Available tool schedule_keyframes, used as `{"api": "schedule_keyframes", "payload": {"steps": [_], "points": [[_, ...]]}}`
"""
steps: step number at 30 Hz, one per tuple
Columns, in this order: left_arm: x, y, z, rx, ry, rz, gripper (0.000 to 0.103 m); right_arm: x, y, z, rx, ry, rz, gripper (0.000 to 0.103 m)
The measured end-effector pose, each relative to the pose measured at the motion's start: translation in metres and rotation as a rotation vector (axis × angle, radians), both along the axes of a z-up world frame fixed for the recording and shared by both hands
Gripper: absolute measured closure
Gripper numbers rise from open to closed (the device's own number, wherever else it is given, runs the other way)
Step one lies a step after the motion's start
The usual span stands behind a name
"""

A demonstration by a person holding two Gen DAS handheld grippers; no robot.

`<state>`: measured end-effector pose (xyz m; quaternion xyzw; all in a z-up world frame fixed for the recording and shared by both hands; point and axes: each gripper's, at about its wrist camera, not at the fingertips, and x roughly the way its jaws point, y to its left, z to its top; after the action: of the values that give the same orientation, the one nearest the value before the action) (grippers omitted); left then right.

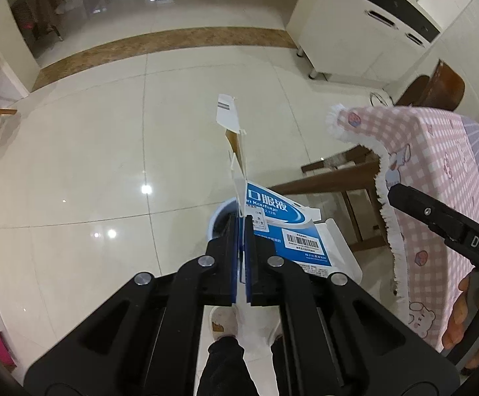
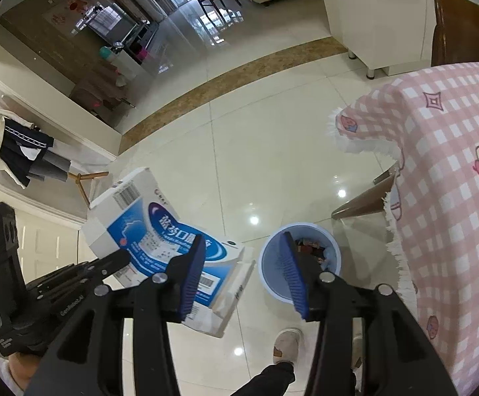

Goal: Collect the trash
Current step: 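Carry the medicine box with the left tool over the blue bucket, then open the left tool to drop the medicine box into the bucket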

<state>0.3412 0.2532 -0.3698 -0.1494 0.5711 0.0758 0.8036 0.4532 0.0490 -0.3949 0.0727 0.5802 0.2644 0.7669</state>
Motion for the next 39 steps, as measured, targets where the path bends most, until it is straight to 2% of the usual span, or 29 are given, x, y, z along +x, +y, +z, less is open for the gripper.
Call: {"api": "schedule_keyframes", "payload": {"steps": [11,21,22,24,25,27,30,33,39], "points": [[0.021,-0.032,-0.036,-0.055,0.115,-0.078,0.1,-0.005,-0.023,-0.017,-0.05,0.031,-0.029,0.053],[0.045,-0.049,-0.051,-0.106,0.166,-0.103,0.098,-0.008,-0.043,-0.024,-0.053,0.067,-0.07,0.052],[0.046,-0.048,-0.052,-0.121,0.173,-0.098,0.096,-0.008,-0.044,-0.025,-0.053,0.07,-0.072,0.052],[0.048,-0.048,-0.056,-0.147,0.194,-0.08,0.067,-0.008,-0.047,-0.025,-0.053,0.075,-0.08,0.052],[0.047,-0.047,-0.057,-0.154,0.201,-0.07,0.037,-0.009,-0.048,-0.024,-0.052,0.077,-0.085,0.052],[0.045,-0.046,-0.055,-0.176,0.186,-0.064,0.037,-0.008,-0.048,-0.023,-0.052,0.081,-0.09,0.052],[0.042,-0.049,-0.053,-0.157,0.195,-0.076,0.037,-0.01,-0.048,-0.02,-0.056,0.078,-0.092,0.052],[0.037,-0.048,-0.045,-0.173,0.184,-0.066,0.036,-0.014,-0.048,-0.012,-0.056,0.064,-0.099,0.052],[0.024,-0.052,-0.012,-0.129,0.144,-0.111,0.036,-0.025,-0.049,0.01,-0.054,0.021,-0.112,0.052]]}}
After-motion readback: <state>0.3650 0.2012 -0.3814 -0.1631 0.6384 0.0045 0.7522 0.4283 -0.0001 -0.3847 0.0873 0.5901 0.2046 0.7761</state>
